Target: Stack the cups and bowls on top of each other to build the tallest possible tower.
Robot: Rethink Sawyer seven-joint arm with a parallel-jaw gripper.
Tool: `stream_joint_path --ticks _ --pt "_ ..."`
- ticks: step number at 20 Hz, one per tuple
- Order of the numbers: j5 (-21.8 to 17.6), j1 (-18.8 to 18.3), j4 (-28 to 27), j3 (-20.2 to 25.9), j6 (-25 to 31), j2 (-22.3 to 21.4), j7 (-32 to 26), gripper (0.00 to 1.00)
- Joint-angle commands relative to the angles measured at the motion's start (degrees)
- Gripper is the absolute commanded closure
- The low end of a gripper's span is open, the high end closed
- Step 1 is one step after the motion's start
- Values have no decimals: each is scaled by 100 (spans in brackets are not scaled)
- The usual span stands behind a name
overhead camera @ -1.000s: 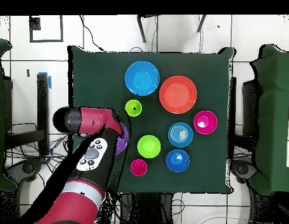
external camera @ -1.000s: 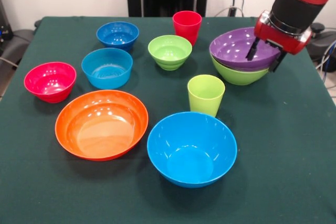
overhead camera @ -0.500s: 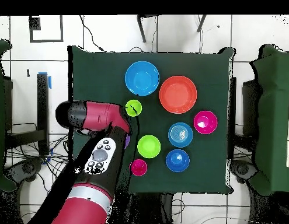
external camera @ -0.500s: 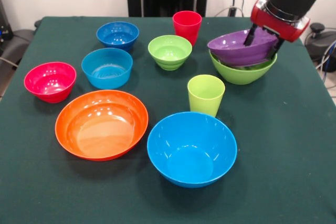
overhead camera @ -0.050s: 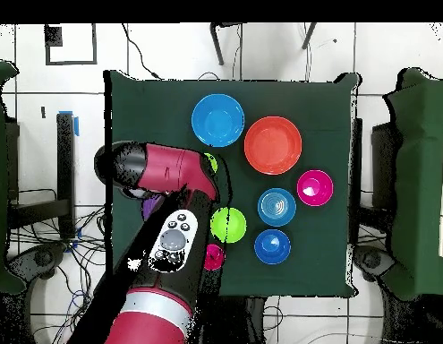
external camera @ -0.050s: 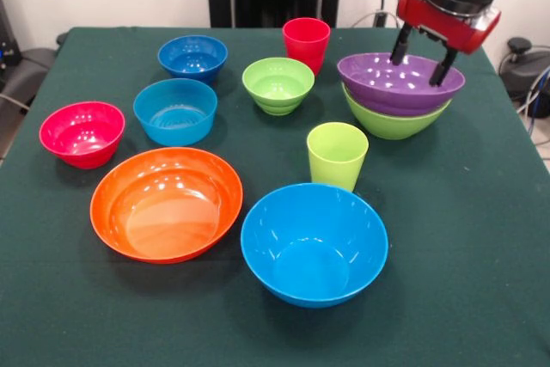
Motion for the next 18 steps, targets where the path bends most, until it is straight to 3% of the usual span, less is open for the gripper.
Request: stream_joint_path --ticks 1,12,18 --pt "-109 -94 -243 817 878 -265 29 0" --pt "-136 23 29 829 915 -448 197 0" --pt "-317 233 404 754 -231 -94 386 0"
